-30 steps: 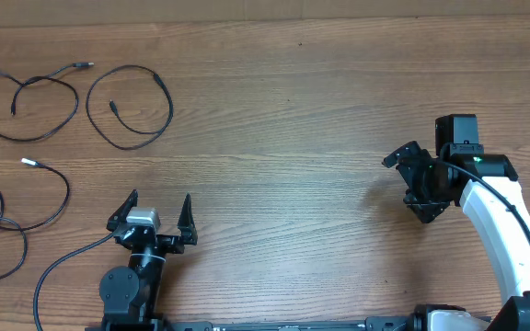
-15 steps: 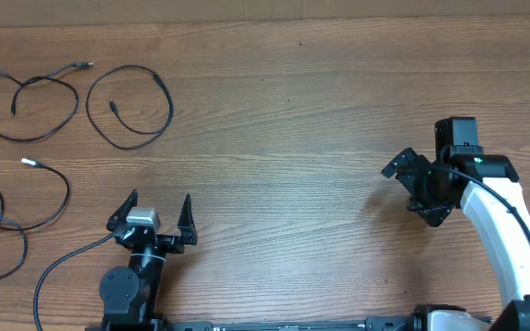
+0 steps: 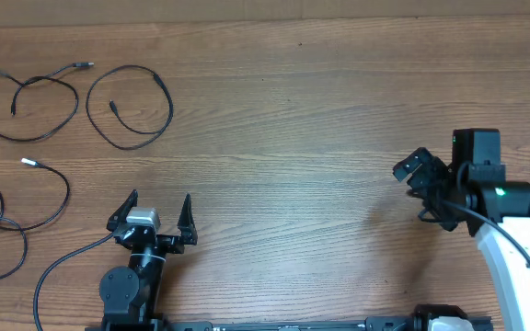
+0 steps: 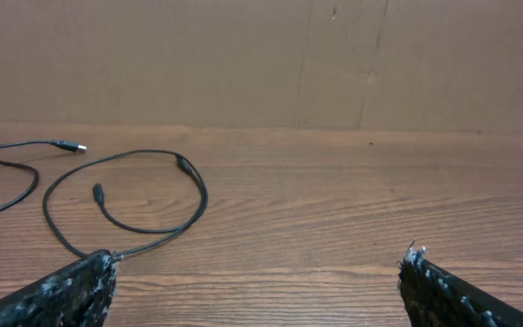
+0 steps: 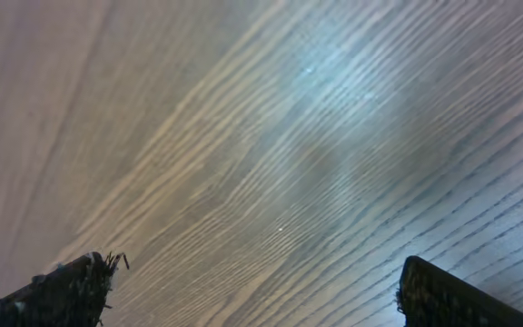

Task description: Untangle cables

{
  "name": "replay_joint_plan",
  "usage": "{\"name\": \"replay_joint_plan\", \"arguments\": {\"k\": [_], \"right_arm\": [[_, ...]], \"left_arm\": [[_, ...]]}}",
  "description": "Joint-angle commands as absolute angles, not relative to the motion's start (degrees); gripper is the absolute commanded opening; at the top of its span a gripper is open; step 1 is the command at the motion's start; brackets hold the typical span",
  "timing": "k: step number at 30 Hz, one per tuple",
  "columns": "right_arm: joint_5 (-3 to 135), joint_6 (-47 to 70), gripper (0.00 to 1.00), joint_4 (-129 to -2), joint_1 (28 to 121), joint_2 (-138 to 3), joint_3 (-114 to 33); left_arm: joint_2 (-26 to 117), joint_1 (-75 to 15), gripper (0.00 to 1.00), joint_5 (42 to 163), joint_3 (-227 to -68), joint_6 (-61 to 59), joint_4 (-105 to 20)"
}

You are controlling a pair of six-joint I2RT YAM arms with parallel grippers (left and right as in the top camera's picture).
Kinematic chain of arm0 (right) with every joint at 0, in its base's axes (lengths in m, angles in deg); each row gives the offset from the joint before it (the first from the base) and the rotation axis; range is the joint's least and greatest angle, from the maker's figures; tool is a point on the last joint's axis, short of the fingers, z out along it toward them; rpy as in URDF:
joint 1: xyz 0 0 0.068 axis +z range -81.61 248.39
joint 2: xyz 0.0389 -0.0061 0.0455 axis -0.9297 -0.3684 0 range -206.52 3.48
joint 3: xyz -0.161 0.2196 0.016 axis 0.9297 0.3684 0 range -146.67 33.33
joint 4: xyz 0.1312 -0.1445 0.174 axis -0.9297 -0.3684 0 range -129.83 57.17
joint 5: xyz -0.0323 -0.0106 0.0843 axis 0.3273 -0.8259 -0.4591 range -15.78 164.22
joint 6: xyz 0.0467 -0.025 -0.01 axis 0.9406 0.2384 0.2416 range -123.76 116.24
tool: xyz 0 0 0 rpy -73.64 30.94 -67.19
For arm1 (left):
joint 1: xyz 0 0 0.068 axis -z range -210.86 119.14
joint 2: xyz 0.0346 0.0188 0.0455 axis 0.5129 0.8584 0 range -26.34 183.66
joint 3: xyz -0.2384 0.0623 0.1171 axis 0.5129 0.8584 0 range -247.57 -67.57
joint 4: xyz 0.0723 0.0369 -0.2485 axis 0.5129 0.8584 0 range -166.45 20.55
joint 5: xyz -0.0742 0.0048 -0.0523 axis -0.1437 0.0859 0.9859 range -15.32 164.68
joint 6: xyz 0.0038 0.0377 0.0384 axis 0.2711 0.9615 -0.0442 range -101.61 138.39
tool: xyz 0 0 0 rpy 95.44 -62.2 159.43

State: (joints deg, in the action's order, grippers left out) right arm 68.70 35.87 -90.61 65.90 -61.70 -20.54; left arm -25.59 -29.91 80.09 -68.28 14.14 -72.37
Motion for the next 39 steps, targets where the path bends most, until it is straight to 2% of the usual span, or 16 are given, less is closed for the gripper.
{"name": "replay_joint_plan", "arguments": {"k": [1,18,39], "right_arm": [[69.7,35.1,1.0,-91.0,66.1,-57.1,-20.3],[73.3,31.7,1.0,-97.8,66.1,-40.2,-20.3],[77.1,31.7,1.0,-97.7,66.2,-15.1,-20.3]], "left_arm": [[-26.1,-29.7,1.0,80.7,-67.8,15.0,-72.5],[-26.1,-29.7,1.0,80.7,-67.8,15.0,-72.5],[-26.1,-29.7,1.0,80.7,-67.8,15.0,-72.5]]}}
